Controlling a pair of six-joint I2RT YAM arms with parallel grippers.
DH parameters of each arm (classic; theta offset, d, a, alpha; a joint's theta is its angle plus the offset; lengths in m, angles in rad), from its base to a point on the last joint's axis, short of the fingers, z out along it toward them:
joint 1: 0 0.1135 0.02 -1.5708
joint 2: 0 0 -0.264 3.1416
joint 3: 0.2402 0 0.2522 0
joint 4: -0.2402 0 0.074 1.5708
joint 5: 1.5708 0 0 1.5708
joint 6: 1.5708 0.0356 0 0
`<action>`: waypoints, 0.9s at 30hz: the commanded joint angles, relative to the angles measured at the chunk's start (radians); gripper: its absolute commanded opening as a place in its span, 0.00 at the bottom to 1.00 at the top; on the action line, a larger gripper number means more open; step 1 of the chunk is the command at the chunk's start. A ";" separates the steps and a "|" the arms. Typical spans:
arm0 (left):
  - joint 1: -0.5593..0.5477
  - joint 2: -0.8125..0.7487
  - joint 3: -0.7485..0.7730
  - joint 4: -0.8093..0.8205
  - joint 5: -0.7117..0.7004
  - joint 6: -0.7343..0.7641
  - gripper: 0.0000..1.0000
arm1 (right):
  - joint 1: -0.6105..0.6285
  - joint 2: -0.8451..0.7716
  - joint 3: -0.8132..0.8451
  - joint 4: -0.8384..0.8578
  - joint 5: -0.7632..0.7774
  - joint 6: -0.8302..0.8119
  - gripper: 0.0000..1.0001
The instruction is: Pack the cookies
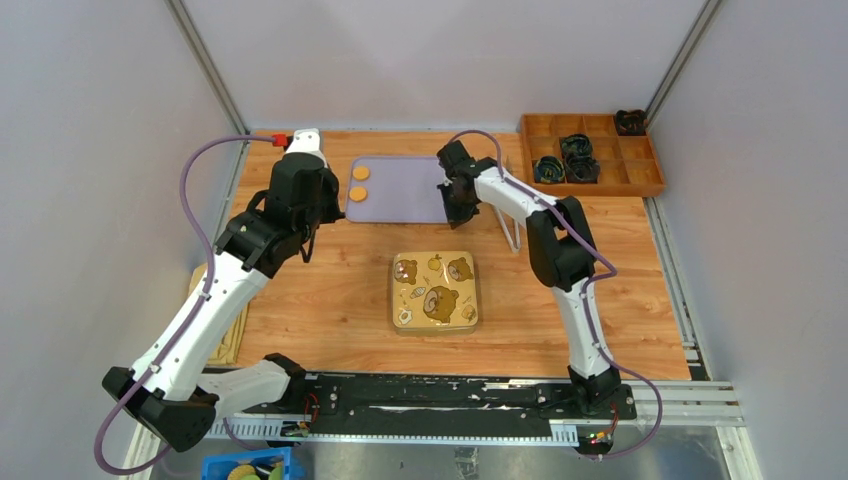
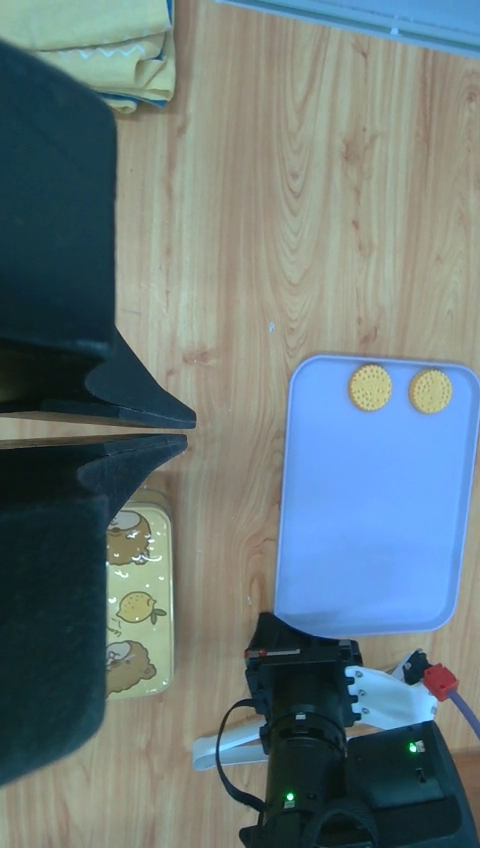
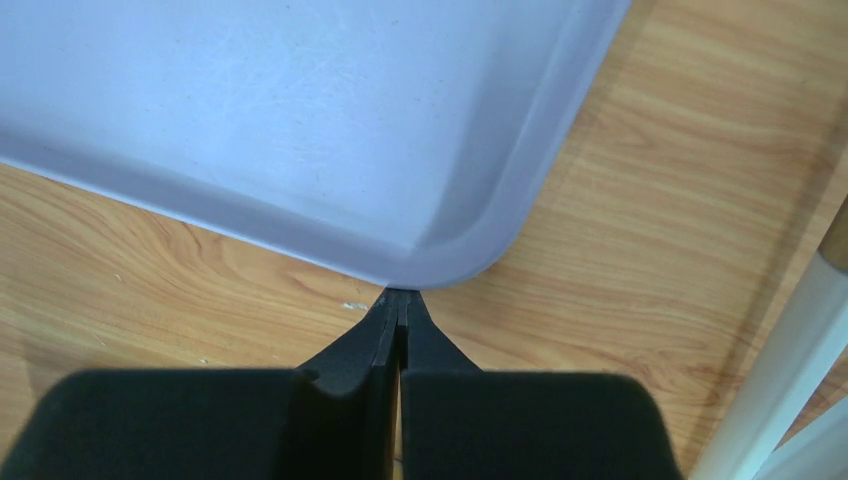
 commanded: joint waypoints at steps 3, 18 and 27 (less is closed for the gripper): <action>-0.006 -0.014 -0.013 -0.003 -0.029 0.014 0.12 | -0.013 0.051 0.098 -0.049 0.014 -0.008 0.00; -0.006 -0.009 0.042 -0.009 -0.069 0.062 0.20 | -0.022 -0.105 -0.014 -0.098 0.114 -0.033 0.00; -0.004 0.051 0.256 -0.011 -0.166 0.156 0.34 | -0.021 -0.460 -0.096 -0.095 0.530 -0.111 0.01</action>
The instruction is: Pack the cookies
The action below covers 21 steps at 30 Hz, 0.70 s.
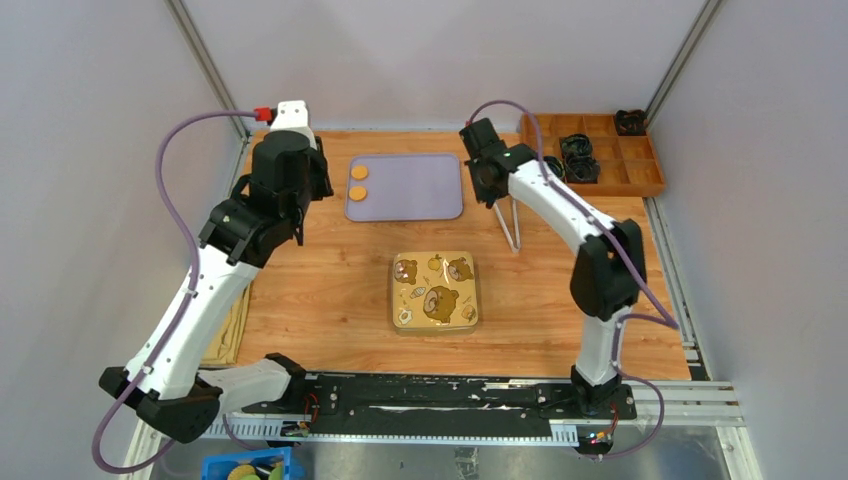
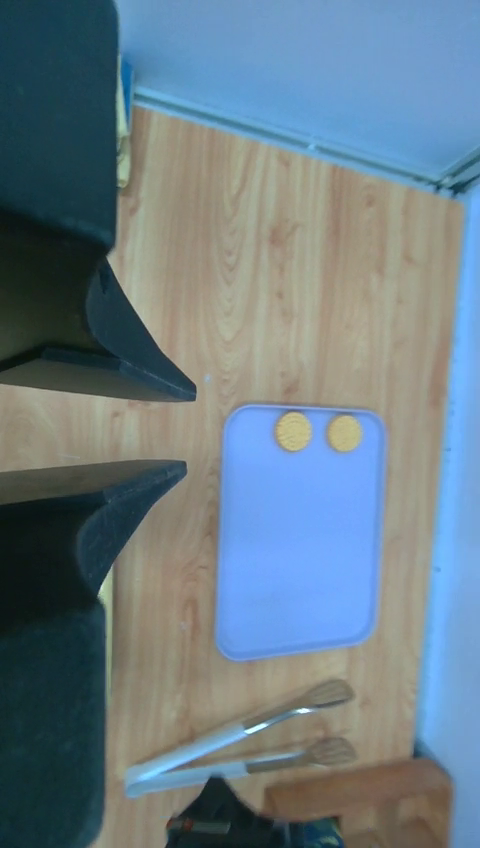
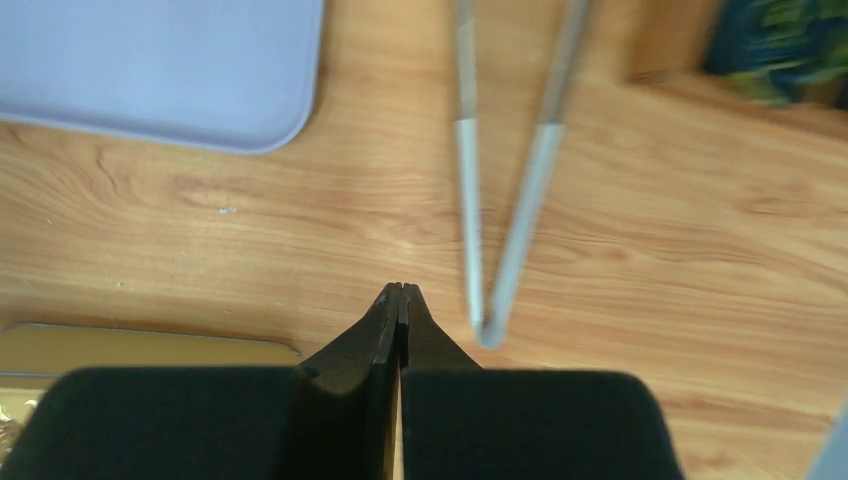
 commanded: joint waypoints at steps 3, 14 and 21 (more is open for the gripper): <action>-0.004 0.020 0.161 0.018 -0.108 0.087 0.43 | -0.008 -0.304 -0.020 0.002 0.330 -0.073 0.08; -0.004 -0.086 0.164 0.028 0.075 0.068 0.76 | 0.033 -0.773 -0.262 0.061 0.353 -0.110 0.40; -0.004 -0.111 0.059 0.040 0.253 0.014 0.77 | 0.032 -1.067 -0.394 0.026 0.350 -0.088 0.71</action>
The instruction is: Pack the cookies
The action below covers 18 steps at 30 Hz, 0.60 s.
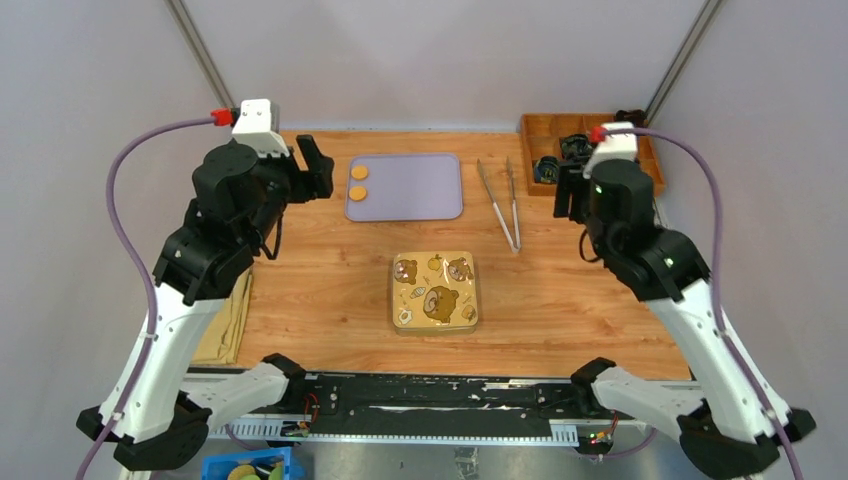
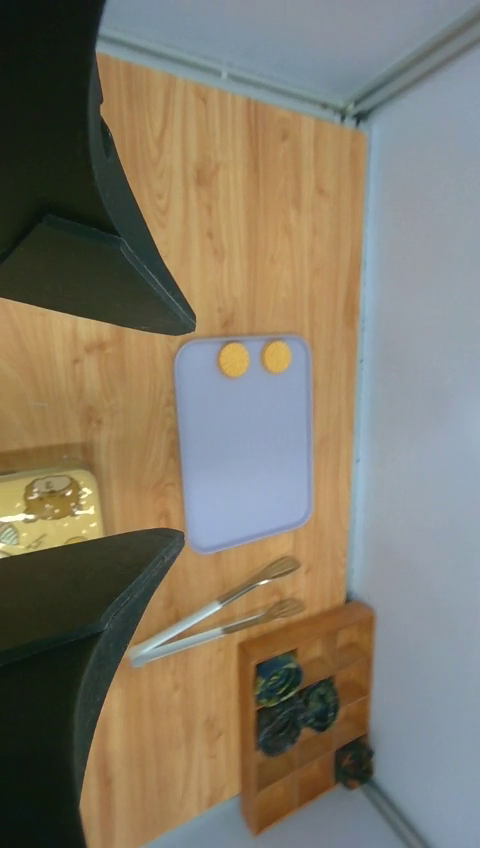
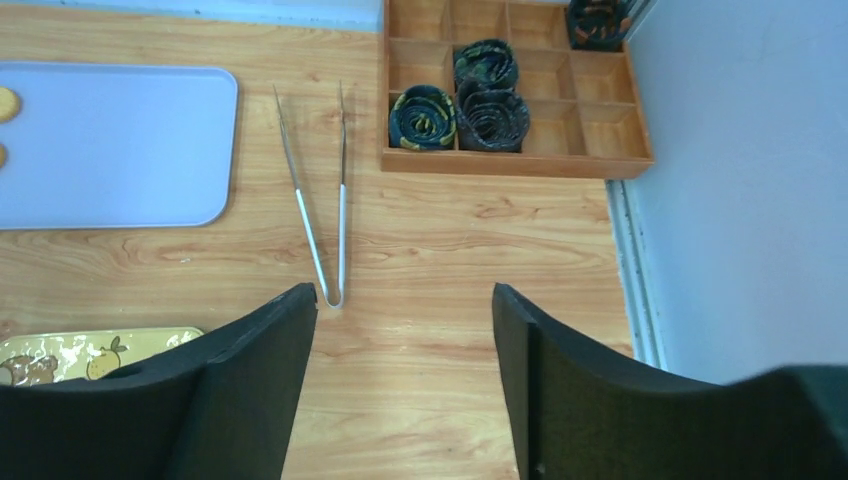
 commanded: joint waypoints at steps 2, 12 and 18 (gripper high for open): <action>-0.004 -0.006 -0.109 0.008 0.172 -0.052 0.77 | 0.013 -0.204 -0.089 -0.071 0.008 0.038 0.75; -0.098 -0.142 -0.359 0.006 0.152 -0.145 0.74 | 0.013 -0.328 -0.255 -0.195 -0.178 0.184 0.90; -0.099 -0.248 -0.353 -0.056 -0.088 -0.132 0.78 | 0.013 -0.266 -0.225 -0.175 -0.137 0.143 1.00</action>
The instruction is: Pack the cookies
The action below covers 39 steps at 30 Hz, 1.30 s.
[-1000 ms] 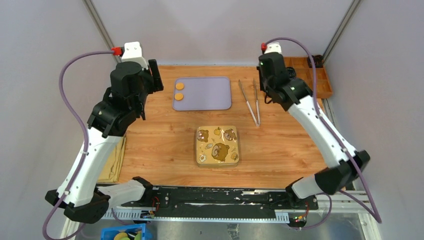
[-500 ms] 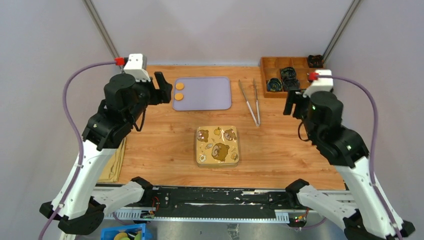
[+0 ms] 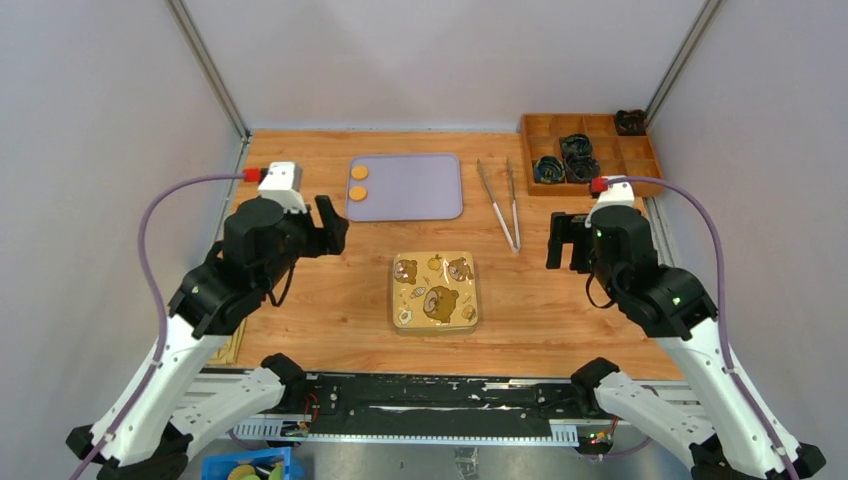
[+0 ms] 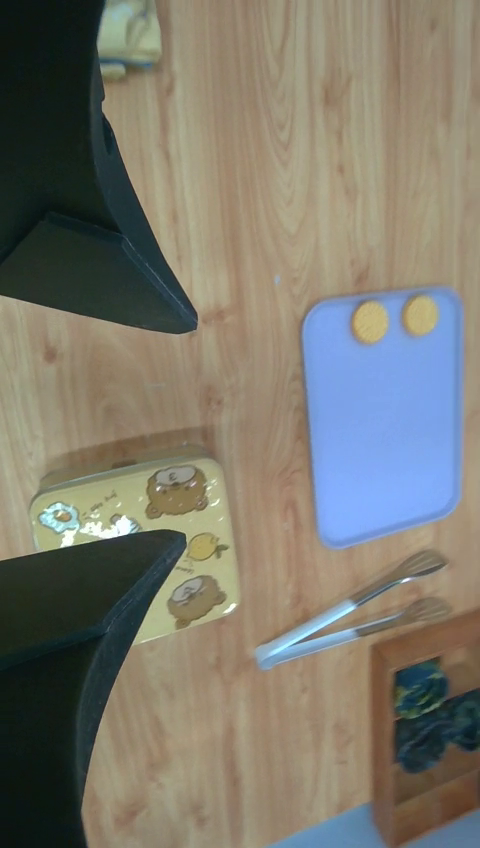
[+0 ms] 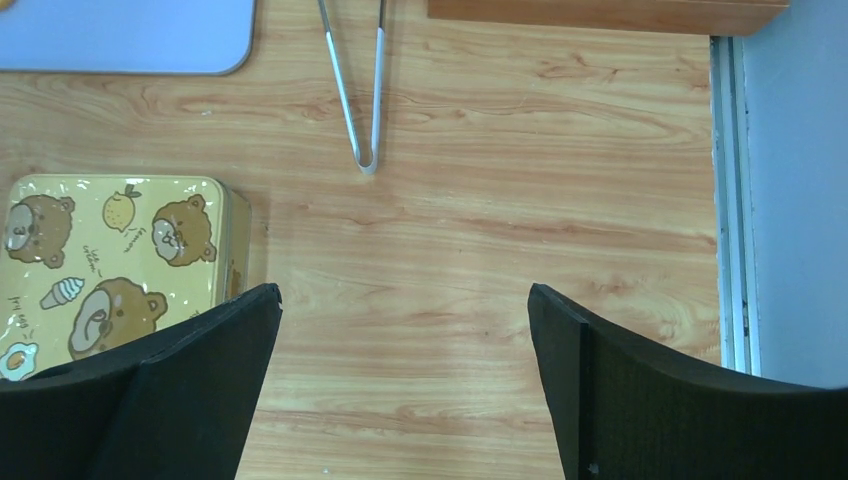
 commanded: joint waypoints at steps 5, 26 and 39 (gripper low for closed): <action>-0.003 -0.048 0.140 -0.033 -0.374 0.024 0.83 | 0.013 0.042 0.096 0.069 0.096 -0.072 1.00; -0.002 0.041 0.343 -0.034 -0.401 0.145 0.87 | 0.012 0.117 0.252 0.113 0.141 -0.176 1.00; -0.003 0.060 0.355 -0.033 -0.359 0.132 0.91 | 0.013 0.071 0.230 0.154 0.108 -0.195 1.00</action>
